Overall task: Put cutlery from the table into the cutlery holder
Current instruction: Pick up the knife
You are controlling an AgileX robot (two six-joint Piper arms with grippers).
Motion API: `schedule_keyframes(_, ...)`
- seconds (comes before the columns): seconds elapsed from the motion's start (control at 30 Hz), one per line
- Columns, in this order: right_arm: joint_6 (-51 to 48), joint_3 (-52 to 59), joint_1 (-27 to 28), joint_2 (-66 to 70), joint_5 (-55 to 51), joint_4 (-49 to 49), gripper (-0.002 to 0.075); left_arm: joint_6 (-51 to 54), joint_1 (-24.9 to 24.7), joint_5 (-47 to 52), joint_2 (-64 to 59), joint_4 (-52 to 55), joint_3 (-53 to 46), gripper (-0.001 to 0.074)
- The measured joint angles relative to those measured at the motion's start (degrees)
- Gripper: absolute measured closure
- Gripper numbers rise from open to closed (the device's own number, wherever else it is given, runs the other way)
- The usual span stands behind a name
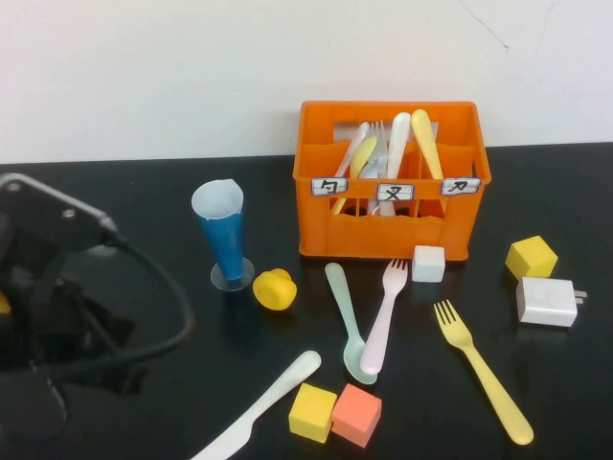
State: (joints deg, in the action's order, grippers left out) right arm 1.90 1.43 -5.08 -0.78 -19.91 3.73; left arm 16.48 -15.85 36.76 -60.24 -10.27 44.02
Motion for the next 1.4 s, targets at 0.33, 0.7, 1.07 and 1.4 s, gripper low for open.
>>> schedule_keyframes(0.33,0.00,0.00,0.00,0.00,0.00,0.00,0.0729,2.69,-0.43,19.46,-13.44,-4.12,14.52,0.0619)
schedule_keyframes(0.7,0.00,0.00,0.00,0.00,0.00,0.00,0.0729,2.72,-6.62,20.61,-26.30,6.05,21.18,0.0482)
schedule_keyframes(1.07,0.00,0.00,0.00,0.00,0.00,0.00,0.0729,4.07,-15.16,17.73,-35.76,5.83,22.04,0.0480)
schedule_keyframes(1.4,0.00,0.00,0.00,0.00,0.00,0.00,0.0729,4.20,-20.65,10.58,-39.96,5.00,22.13,0.0479)
